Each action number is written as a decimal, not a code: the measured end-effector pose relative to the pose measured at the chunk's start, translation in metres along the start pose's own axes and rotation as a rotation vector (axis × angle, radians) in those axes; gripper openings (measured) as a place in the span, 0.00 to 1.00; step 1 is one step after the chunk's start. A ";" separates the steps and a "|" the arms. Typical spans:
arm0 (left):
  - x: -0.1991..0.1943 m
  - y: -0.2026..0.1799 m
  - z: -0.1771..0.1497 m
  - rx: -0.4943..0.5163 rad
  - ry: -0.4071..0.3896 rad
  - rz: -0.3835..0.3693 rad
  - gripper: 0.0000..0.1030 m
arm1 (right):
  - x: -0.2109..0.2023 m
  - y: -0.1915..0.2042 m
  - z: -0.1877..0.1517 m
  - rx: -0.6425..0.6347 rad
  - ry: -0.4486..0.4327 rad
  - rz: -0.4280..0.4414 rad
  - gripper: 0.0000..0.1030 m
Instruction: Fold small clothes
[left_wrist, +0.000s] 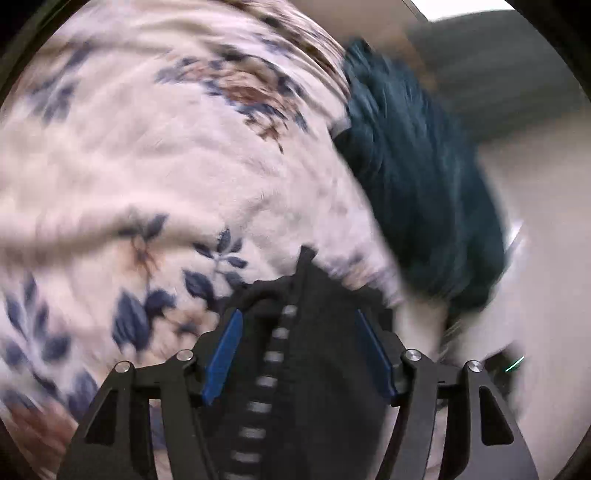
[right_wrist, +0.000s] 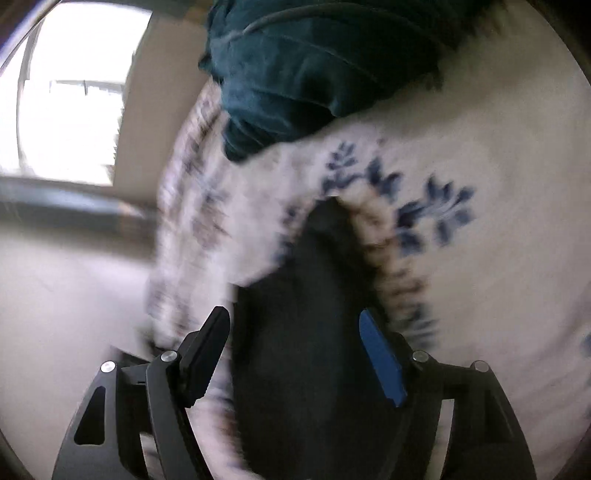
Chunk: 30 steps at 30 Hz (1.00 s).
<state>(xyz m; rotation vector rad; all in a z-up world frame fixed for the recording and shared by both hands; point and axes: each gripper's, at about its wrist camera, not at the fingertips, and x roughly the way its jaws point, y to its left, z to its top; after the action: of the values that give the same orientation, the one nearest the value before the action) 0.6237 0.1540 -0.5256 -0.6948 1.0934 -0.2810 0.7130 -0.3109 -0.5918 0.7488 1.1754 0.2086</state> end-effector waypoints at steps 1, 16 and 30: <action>0.009 -0.008 0.002 0.057 0.020 0.031 0.59 | 0.008 0.004 0.002 -0.052 0.020 -0.043 0.72; 0.042 -0.011 0.034 0.151 0.040 0.115 0.06 | 0.059 0.037 0.032 -0.199 -0.033 -0.178 0.07; -0.027 -0.001 -0.056 0.038 0.159 0.168 0.46 | 0.026 0.028 -0.016 -0.096 0.139 -0.178 0.26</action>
<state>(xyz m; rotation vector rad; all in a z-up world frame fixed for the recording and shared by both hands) 0.5626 0.1463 -0.5207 -0.5493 1.2872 -0.2150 0.7157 -0.2702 -0.5964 0.5494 1.3472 0.1694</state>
